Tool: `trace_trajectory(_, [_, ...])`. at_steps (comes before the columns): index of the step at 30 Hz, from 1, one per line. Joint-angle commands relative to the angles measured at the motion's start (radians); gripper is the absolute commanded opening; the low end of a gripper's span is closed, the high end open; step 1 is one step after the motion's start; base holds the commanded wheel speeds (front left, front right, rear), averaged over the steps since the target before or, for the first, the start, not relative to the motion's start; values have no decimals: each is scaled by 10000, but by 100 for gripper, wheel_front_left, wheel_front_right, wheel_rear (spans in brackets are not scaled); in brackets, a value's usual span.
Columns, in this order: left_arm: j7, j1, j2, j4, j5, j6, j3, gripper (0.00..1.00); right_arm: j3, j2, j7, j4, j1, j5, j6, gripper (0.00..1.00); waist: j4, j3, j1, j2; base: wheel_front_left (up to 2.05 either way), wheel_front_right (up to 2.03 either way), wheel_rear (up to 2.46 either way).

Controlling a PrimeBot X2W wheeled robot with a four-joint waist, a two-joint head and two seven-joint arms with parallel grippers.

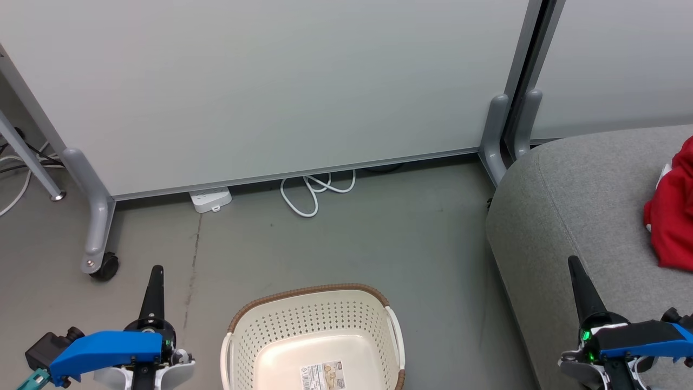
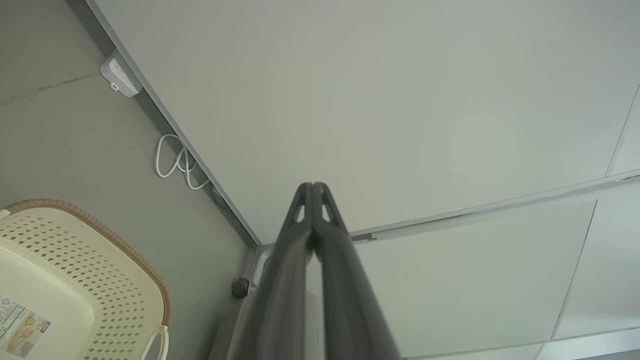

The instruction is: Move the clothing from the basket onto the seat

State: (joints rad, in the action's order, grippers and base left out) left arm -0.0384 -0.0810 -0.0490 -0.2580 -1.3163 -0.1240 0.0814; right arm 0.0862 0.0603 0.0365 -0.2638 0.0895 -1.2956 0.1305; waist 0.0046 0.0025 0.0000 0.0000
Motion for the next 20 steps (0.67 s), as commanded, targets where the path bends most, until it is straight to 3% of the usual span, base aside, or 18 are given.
trace_trajectory(1, [-77,-204,-19,92,-276,-77,58,0,47,-23,98,108,206,-323,3,0,-2,0,0,0,0,0,0])
trace_trajectory(20, [-477,-295,-19,123,-1768,-98,232,0,183,-75,494,163,216,-1896,4,0,-24,3,0,0,0,0,0])
